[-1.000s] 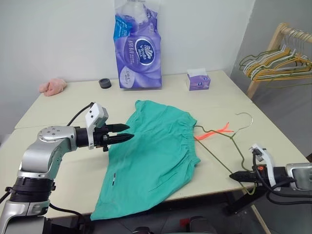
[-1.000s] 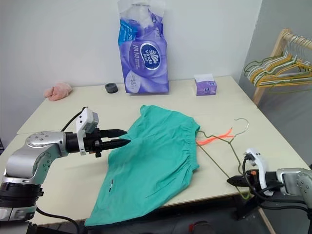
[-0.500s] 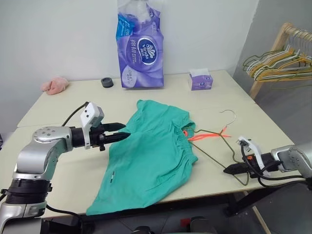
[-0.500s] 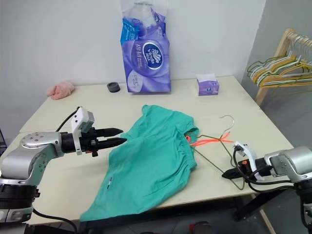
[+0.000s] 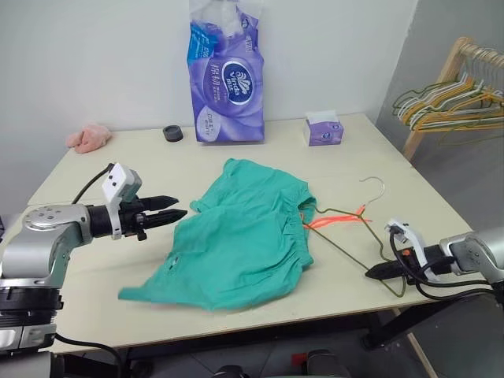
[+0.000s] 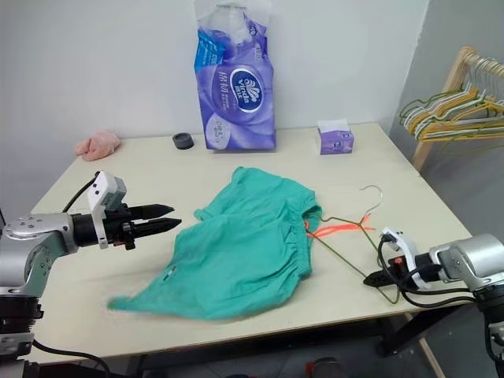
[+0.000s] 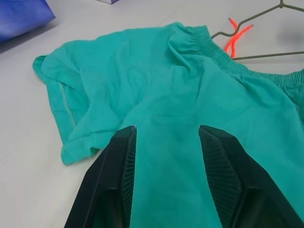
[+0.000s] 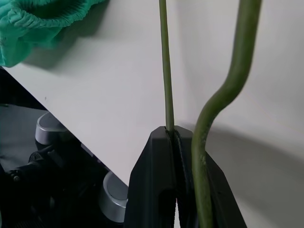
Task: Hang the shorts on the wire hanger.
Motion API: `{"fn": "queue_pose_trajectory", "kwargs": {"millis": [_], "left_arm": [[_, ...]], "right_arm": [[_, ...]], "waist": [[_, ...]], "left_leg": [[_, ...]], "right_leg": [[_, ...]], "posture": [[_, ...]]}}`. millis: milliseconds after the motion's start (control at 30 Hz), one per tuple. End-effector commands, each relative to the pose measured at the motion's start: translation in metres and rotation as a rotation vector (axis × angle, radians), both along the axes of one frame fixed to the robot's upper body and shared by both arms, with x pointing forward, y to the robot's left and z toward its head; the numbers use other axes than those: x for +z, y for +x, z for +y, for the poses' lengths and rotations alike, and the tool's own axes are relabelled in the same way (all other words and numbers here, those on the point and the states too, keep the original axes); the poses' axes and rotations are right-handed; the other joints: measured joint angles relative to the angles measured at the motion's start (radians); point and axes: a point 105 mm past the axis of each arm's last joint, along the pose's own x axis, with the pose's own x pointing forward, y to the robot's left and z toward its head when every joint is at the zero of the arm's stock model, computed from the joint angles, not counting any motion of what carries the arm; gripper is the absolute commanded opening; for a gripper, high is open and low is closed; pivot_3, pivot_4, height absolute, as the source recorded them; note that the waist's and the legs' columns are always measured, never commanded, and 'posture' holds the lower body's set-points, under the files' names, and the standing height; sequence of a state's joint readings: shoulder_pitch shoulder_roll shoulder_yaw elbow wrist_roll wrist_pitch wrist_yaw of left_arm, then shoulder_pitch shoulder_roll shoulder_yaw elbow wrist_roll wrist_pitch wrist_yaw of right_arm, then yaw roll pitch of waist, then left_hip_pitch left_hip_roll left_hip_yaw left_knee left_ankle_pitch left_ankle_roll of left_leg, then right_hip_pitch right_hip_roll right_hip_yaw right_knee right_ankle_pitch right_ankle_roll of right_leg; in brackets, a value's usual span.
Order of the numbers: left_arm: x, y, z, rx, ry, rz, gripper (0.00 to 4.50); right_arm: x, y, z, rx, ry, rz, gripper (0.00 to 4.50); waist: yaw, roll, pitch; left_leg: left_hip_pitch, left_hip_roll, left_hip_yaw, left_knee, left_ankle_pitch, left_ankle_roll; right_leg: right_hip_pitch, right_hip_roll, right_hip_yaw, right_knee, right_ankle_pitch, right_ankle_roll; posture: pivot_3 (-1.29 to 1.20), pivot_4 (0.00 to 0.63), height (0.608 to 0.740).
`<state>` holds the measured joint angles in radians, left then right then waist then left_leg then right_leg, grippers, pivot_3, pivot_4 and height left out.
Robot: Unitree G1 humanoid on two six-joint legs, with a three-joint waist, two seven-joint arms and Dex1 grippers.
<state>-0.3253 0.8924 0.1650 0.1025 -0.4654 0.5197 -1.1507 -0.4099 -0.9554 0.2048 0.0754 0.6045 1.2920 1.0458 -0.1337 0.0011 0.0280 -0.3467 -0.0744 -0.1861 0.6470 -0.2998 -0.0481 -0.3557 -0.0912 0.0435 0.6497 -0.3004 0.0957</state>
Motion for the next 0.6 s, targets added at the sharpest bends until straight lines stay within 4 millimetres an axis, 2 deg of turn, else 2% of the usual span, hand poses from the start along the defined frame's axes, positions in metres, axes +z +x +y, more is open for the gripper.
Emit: {"fn": "queue_pose_trajectory", "kwargs": {"millis": [33,167,367,600], "left_arm": [[0.013,-0.003,-0.016,-0.068,-0.027,-0.038,2.17],[0.011,-0.004,-0.019,-0.074,-0.024,-0.032,2.17],[0.007,-0.004,-0.025,-0.084,-0.033,-0.029,2.17],[0.005,-0.006,-0.033,-0.097,-0.041,-0.027,2.17]], "right_arm": [[0.006,0.021,0.016,-0.078,0.074,-0.027,0.0],[0.013,0.04,0.037,-0.125,0.14,-0.038,0.0],[0.014,0.059,0.054,-0.173,0.168,-0.038,0.0],[0.018,0.073,0.077,-0.232,0.221,-0.043,0.0]], "waist": [[-0.005,-0.001,-0.001],[-0.009,-0.001,-0.001],[-0.005,-0.001,0.0],[-0.006,-0.001,0.0]], "left_leg": [[0.0,0.0,0.0,0.0,0.0,0.0],[0.0,0.0,0.001,0.0,0.0,0.0],[-0.001,0.0,0.0,0.0,0.0,0.0],[-0.001,0.0,0.001,0.0,0.0,-0.001]], "right_leg": [[0.0,0.0,0.0,0.0,0.0,0.0],[0.001,0.001,0.002,0.005,0.0,-0.001],[-0.005,0.0,0.002,0.009,-0.001,-0.002],[-0.009,0.0,0.003,0.013,-0.001,-0.003]], "posture": [[-0.14,0.0,0.74],[-0.13,0.0,0.74],[-0.13,0.0,0.74],[-0.12,0.0,0.74]]}}
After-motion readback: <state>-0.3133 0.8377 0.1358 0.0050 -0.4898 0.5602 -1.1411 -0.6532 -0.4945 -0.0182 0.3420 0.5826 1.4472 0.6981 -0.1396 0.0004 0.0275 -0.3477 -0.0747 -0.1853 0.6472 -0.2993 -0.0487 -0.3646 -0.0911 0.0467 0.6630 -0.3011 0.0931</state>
